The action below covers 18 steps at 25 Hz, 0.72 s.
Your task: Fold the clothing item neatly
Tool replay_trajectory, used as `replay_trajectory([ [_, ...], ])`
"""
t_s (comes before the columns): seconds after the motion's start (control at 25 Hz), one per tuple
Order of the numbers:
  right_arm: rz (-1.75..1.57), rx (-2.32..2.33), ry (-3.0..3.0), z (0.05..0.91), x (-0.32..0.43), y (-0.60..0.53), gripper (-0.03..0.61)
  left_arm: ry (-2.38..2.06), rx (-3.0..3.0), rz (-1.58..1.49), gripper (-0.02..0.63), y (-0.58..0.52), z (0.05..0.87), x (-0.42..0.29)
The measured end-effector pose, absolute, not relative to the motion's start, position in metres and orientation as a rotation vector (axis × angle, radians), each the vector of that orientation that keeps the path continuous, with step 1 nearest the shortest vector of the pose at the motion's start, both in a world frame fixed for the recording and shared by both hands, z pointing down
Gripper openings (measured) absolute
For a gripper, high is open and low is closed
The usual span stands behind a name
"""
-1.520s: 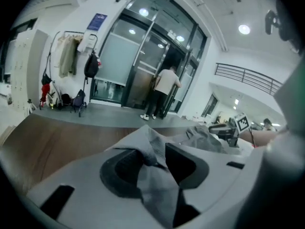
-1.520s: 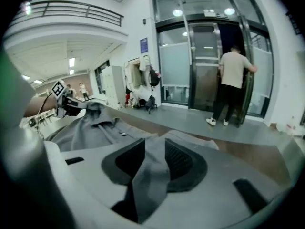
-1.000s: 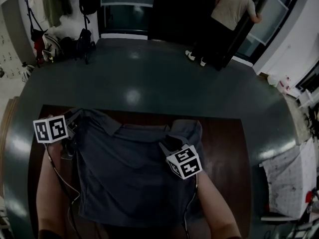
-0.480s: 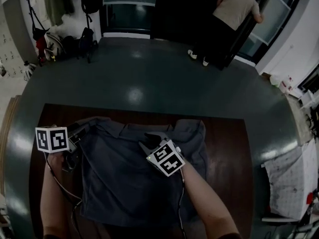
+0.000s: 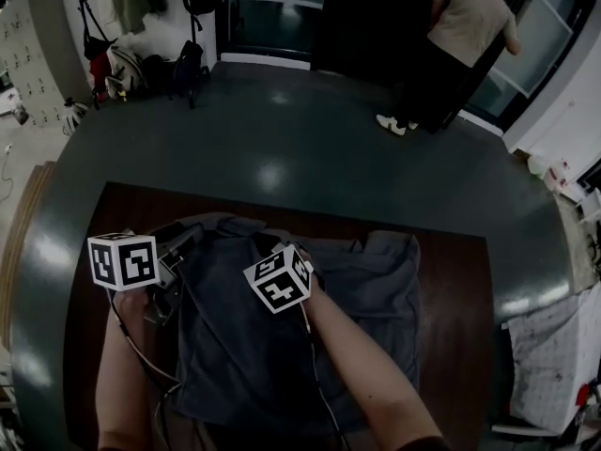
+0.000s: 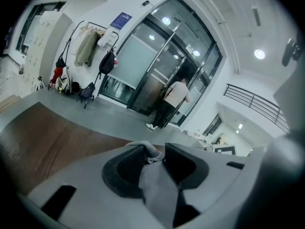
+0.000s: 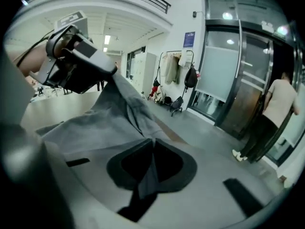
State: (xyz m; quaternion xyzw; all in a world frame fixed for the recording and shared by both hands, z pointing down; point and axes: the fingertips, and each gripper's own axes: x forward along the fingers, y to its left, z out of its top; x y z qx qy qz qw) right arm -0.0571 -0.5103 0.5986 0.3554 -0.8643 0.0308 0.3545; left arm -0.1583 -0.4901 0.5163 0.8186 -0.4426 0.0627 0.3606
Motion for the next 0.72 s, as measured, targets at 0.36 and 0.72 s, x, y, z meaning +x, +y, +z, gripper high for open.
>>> replay_trajectory([
  [0.36, 0.188, 1.026, -2.305, 0.577, -0.06, -0.57, 0.024, -1.147, 2.079, 0.171, 0.135, -0.487, 0.541, -0.179],
  [0.72, 0.058, 1.276, -2.364, 0.538, 0.016, -0.536, 0.076, -1.101, 2.115, 0.224, 0.135, -0.46, 0.555, -0.161],
])
